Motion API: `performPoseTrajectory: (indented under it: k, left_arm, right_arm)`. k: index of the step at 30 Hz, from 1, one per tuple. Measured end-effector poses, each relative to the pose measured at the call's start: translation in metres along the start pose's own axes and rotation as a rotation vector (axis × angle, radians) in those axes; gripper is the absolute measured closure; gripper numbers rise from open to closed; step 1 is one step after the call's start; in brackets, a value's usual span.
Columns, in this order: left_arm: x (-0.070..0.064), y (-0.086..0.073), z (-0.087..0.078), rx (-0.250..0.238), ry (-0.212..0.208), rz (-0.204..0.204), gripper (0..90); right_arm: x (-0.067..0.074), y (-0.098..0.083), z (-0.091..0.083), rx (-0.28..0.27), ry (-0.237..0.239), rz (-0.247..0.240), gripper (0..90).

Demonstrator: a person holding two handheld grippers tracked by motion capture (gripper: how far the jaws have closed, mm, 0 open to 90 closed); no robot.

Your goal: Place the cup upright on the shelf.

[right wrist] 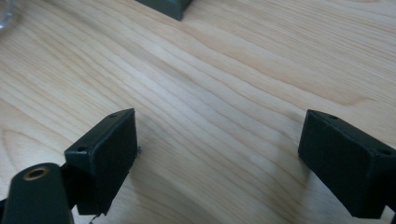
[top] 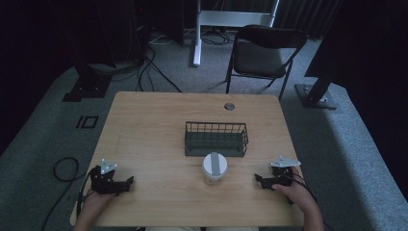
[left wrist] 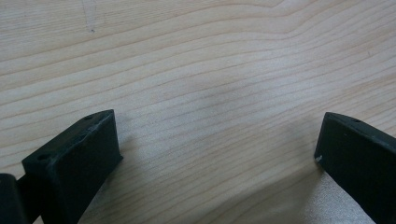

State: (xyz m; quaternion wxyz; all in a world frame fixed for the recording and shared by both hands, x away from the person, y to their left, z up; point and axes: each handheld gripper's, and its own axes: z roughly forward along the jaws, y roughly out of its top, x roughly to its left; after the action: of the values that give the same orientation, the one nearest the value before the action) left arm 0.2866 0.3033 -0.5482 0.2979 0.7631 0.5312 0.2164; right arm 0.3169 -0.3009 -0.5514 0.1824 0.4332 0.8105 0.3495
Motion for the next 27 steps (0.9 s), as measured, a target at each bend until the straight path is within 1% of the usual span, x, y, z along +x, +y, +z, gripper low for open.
performPoseTrajectory:
  k: [4,27]
  left_arm:
    - [0.0000,0.0000,0.0000,0.000,0.000,0.000,0.1]
    - [0.0001,0.0000,0.0000,0.000,-0.001,0.000,0.1]
  right_arm:
    - [-0.0035,-0.0014,-0.0015,0.000,-0.018,0.019,11.2]
    - [-0.0037,-0.0031,-0.0035,-0.002,-0.007,0.013,11.4]
